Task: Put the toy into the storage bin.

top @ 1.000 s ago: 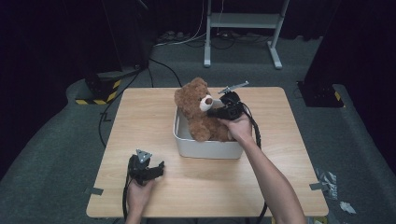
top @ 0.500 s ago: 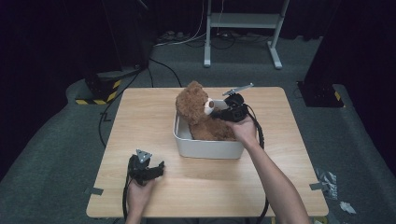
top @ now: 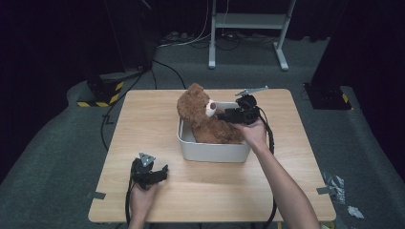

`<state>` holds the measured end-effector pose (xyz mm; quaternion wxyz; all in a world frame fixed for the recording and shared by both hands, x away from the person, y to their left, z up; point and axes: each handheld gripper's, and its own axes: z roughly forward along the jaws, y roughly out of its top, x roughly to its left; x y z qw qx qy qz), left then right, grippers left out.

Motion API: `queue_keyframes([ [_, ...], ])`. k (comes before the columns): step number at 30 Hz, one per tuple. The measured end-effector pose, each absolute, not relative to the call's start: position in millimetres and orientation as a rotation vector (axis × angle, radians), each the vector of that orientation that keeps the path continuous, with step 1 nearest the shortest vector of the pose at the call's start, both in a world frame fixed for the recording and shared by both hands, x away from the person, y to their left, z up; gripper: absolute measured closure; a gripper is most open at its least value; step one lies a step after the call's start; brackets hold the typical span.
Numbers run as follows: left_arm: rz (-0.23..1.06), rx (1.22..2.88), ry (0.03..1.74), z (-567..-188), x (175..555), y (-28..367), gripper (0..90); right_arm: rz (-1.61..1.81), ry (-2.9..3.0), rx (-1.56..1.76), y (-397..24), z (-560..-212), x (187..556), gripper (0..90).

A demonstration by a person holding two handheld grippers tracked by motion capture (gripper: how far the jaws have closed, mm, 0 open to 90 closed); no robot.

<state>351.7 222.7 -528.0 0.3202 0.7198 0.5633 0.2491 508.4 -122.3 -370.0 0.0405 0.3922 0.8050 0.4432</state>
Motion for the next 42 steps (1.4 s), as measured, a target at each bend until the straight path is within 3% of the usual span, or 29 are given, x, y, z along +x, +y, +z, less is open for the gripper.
queue_keyframes([
  [42, 0.655, 1.892, 1.481, -527.9, 351.7, 222.8, 21.5, 1.493, 2.28, 1.192, -155.0, -364.3, 477.9, 39.1],
])
